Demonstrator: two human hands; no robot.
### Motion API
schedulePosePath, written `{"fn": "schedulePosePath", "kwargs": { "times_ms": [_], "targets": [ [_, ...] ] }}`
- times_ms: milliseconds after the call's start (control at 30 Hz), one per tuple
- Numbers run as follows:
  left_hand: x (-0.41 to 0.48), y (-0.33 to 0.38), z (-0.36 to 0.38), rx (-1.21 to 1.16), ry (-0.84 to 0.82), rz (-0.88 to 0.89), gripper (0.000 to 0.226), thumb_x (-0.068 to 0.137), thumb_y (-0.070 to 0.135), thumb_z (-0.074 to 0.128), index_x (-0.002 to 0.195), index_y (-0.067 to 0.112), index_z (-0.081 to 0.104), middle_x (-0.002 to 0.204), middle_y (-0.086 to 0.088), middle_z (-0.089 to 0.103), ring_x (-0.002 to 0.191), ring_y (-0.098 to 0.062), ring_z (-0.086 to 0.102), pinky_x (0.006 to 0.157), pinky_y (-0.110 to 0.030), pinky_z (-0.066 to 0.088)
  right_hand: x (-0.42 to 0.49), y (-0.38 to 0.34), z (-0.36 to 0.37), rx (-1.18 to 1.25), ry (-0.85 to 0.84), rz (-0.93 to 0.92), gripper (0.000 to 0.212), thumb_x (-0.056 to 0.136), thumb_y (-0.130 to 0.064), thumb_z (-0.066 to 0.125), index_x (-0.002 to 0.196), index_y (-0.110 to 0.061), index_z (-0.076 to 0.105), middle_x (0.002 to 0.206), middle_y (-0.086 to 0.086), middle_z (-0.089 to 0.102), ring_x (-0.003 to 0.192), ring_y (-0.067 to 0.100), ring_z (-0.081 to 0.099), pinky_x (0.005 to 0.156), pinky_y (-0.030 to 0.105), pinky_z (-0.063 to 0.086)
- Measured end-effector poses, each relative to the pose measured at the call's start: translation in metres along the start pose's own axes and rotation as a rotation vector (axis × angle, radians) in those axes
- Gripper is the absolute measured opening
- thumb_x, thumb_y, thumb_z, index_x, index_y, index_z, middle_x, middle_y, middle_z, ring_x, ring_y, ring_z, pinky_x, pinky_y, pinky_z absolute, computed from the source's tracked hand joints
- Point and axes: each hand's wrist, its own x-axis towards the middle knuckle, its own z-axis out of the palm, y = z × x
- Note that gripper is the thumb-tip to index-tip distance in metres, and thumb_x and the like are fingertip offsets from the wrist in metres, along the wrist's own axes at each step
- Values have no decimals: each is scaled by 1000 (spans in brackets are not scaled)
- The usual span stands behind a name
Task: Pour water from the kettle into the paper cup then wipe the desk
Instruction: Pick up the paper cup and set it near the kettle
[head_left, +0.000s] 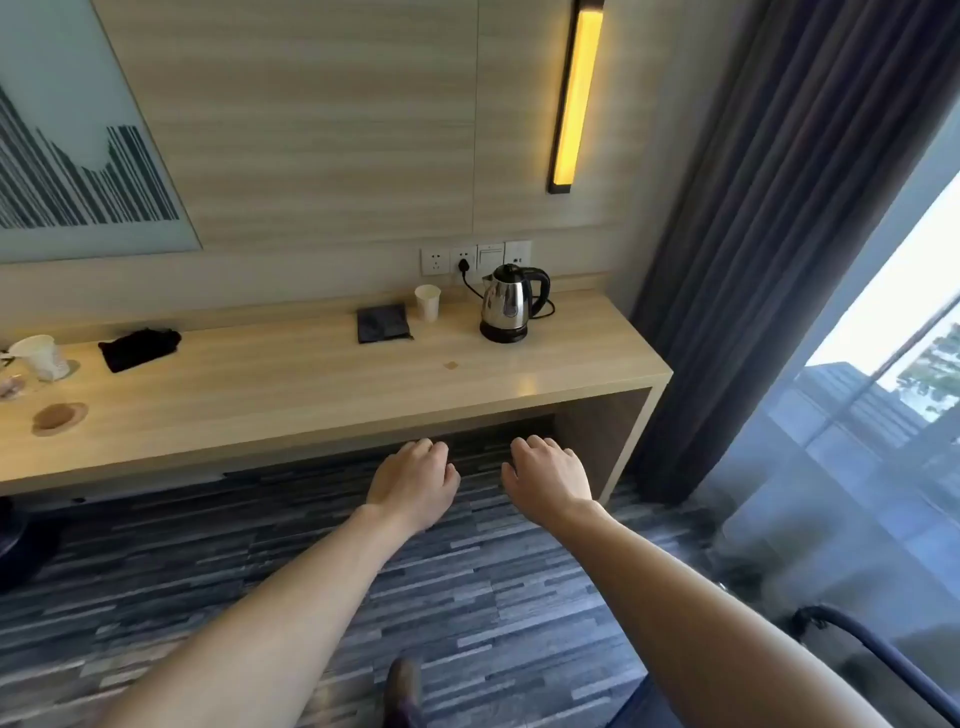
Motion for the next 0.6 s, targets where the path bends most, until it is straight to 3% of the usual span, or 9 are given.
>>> {"fn": "schedulePosePath", "kwargs": {
  "times_ms": [267, 400, 600],
  "targets": [
    [85, -46, 16, -56, -26, -28, 25, 105, 31, 43, 83, 19, 46, 82, 4, 49, 76, -20, 51, 64, -34, 37, 93, 1, 30, -15, -45, 17, 28, 105, -36, 44, 109, -14, 61, 108, 5, 65, 104, 27, 61, 83, 40, 46],
    [146, -80, 21, -70, -47, -7, 22, 105, 30, 44, 87, 18, 48, 88, 1, 52, 83, -23, 53, 69, -37, 42, 161, -3, 44, -38, -81, 27, 33, 104, -36, 44, 116, -12, 63, 117, 7, 68, 113, 30, 61, 89, 43, 47],
    [230, -130, 24, -75, -81, -8, 24, 104, 32, 42, 86, 18, 51, 89, 1, 55, 86, -23, 54, 72, -41, 49, 251, -17, 58, -67, -143, 49, 29, 105, -35, 43, 111, -12, 60, 112, 8, 66, 108, 31, 60, 87, 42, 47]
  ]
}}
